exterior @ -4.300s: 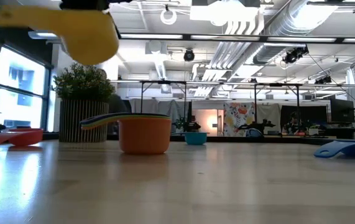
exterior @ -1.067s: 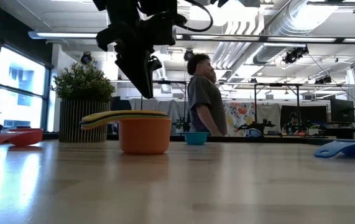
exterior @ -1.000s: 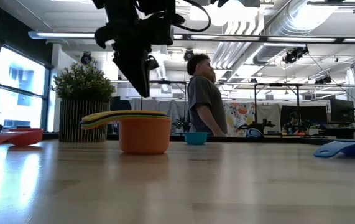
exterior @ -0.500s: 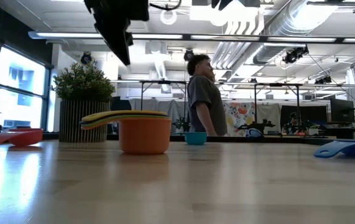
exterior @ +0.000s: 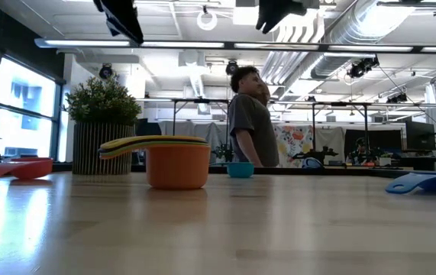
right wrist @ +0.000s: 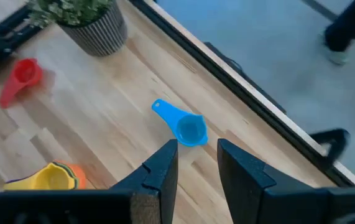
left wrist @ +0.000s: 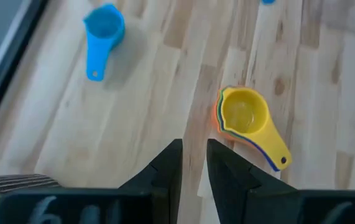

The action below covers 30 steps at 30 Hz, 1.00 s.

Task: Nest measuring cups in basket
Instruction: Stack the light blue measuring cup on top of the yellow measuring cup

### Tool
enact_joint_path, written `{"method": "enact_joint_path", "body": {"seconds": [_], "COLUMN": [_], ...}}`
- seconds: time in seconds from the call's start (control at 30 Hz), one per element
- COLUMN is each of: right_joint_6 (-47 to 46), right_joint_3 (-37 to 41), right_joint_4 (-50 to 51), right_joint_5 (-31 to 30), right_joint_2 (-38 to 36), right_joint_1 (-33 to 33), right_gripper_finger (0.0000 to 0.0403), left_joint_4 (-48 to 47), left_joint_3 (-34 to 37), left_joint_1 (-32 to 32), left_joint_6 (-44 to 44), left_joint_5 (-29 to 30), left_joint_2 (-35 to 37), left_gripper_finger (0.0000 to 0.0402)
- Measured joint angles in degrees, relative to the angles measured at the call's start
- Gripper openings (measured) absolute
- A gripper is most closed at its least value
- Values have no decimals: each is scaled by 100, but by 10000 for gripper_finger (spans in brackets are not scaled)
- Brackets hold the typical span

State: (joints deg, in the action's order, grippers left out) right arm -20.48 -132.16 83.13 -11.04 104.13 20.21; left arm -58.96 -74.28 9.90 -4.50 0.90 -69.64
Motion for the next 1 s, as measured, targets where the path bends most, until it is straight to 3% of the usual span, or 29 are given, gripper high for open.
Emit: {"method": "enact_joint_path", "body": {"seconds": [0.4, 0.63, 1.0], "right_joint_6": [997, 1239, 2085], "right_joint_3": [-2, -2, 2], "right_joint_4": [-330, -472, -462], "right_joint_5": [816, 1087, 1751], "right_joint_2": [865, 1331, 2094], "right_joint_1": [938, 1119, 1195], "right_gripper_finger": [103, 103, 103], "left_joint_4": [-62, -401, -510], "left_joint_3": [0, 2, 4], "left_joint_1": [283, 419, 450], "left_joint_6": [-293, -297, -295], "left_joint_5": [430, 961, 1002], "left_joint_2": [796, 967, 970], "left_gripper_finger": [62, 62, 62]}}
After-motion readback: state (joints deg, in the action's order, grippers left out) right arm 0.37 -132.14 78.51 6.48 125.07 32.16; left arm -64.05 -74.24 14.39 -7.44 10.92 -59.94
